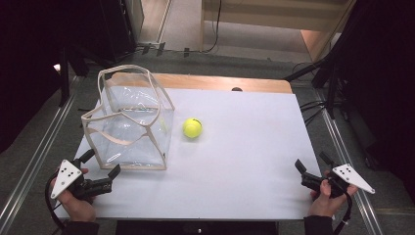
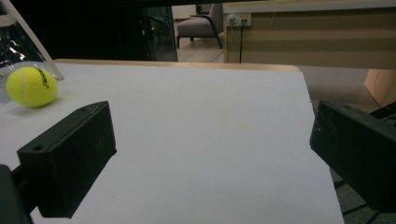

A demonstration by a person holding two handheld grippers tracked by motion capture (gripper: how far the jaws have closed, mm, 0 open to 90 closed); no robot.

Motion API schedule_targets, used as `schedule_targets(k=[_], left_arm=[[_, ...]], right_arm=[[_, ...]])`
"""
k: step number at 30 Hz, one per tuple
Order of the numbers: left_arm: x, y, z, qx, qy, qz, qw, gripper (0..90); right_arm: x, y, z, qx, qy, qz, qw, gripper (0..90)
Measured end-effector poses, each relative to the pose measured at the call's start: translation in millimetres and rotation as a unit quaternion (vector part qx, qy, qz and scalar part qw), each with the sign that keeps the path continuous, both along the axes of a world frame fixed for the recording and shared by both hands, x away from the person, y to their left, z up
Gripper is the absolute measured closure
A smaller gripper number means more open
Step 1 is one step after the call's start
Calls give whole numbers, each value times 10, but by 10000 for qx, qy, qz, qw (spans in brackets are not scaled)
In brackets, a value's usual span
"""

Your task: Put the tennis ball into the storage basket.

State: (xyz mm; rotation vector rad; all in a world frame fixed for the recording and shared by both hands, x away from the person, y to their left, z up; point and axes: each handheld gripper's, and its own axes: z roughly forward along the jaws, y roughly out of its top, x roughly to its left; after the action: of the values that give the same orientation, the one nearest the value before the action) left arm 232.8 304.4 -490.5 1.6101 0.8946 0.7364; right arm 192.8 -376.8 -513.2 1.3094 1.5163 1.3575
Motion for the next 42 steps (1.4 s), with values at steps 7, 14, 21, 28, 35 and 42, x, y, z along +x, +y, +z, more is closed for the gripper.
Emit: schedule_targets(k=[7, 14, 21, 28, 35, 42], left_arm=[[-5, -8, -7, 30, -34, -11, 10000, 0], [-6, -11, -9, 31, -35, -4, 10000, 0], [-5, -24, -14, 80, -47, -23, 10000, 0], [-5, -26, -15, 59, -12, -27, 10000, 0], [-3, -30, -17, 50, 2, -67, 10000, 0], [-5, -29, -16, 42, -7, -67, 10000, 0]], right_arm=[[8, 43, 15, -155, 85, -73, 9998, 0], [54, 111, 114, -289, -14, 152, 9995, 94], [119, 272, 278, -414, 59, 441, 9981, 20], [313, 479, 357, -541, 335, 797, 9948, 0], [462, 661, 419, -702, 484, 1076, 9905, 0], [679, 893, 508, -883, 712, 1511, 9820, 0]])
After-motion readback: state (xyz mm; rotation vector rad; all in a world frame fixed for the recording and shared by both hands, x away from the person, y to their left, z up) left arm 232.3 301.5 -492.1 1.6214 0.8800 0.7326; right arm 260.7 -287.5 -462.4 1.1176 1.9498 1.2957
